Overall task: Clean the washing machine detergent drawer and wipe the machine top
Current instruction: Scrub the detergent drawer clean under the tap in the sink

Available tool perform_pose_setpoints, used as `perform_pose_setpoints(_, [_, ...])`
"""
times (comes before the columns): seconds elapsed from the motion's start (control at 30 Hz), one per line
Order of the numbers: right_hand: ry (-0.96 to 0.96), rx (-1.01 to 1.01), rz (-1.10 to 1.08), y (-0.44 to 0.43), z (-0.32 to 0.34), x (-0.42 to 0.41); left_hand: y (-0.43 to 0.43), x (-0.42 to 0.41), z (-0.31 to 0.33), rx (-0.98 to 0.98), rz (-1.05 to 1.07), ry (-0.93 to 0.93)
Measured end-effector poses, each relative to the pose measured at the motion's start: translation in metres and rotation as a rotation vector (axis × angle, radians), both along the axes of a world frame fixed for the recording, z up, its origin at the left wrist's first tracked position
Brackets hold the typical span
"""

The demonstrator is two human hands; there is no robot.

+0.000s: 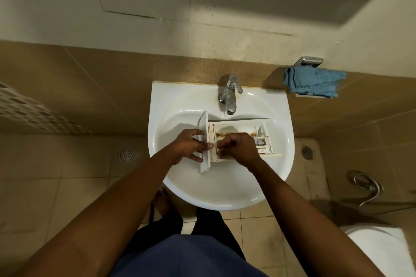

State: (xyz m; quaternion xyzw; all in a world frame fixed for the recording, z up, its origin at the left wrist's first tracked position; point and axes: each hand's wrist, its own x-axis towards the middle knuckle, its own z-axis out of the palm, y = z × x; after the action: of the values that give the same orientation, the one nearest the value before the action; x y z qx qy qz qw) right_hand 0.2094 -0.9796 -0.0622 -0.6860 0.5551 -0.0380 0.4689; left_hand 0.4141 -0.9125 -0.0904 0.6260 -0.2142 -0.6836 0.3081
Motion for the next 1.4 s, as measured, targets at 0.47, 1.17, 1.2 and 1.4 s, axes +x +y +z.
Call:
perform_pose_setpoints(0.47, [0.102,-0.153,-0.030,0.012,-0.010,0.014,-0.001,-0.001,0.003,0.008,0.002,-0.010])
perform_pose_setpoints(1.17, [0.190,-0.516,0.255,0.060,-0.012,-0.023,-0.002,-0.002,0.003,-0.012,-0.024,-0.037])
perform_pose_setpoints(1.2, [0.220,-0.518,0.283,0.056,-0.010,-0.021,-0.002,-0.002,0.003,-0.011,-0.028,-0.037])
perform_pose_setpoints(1.4, [0.437,-0.580,0.668,0.031,0.009,-0.007,-0.004,-0.003,0.003,0.005,-0.019,-0.047])
